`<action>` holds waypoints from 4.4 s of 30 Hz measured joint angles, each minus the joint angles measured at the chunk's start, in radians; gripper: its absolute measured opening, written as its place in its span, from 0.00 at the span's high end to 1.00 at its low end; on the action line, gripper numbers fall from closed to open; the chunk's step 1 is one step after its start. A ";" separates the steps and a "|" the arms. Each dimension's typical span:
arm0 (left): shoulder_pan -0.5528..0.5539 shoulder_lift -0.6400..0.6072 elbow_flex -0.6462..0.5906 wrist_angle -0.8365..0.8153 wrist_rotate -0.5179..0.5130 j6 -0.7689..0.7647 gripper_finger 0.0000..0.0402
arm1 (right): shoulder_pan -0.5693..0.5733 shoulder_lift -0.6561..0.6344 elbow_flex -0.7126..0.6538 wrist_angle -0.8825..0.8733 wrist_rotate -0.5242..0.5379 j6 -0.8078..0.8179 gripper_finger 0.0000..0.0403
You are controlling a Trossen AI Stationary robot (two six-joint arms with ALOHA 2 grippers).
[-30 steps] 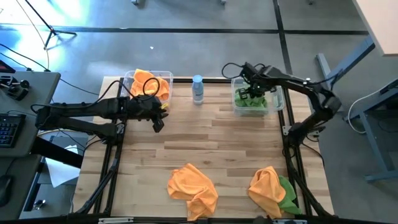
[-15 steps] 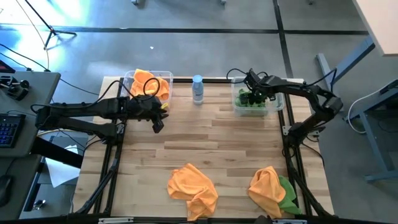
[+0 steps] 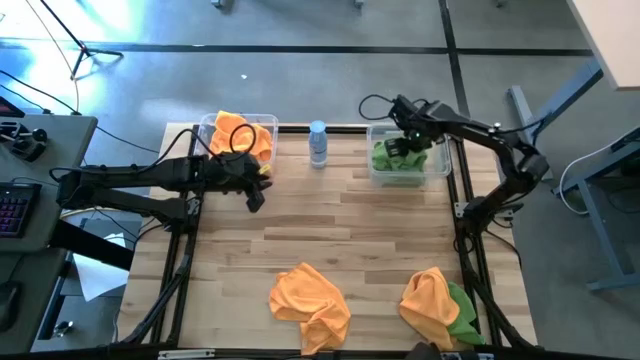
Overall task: Sort microfiber towel by color & place in baskets
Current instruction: Put the green towel into the right transparent bin, then put the orange towel into the left transparent bin
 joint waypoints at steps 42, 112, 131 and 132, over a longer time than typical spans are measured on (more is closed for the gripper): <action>-0.009 0.000 0.001 0.153 0.002 -0.025 0.78 | 0.079 -0.223 0.127 -0.064 0.121 0.051 0.34; -0.541 0.758 0.746 -0.093 -0.232 -0.239 0.87 | 1.749 0.012 0.126 -0.377 -0.100 1.374 0.33; -0.566 0.758 0.746 -0.093 -0.224 -0.264 0.87 | 1.786 0.160 0.126 -0.282 -0.151 1.488 0.53; -0.567 0.758 0.746 -0.093 -0.224 -0.262 0.87 | 1.793 0.161 0.126 -0.285 -0.151 1.504 0.57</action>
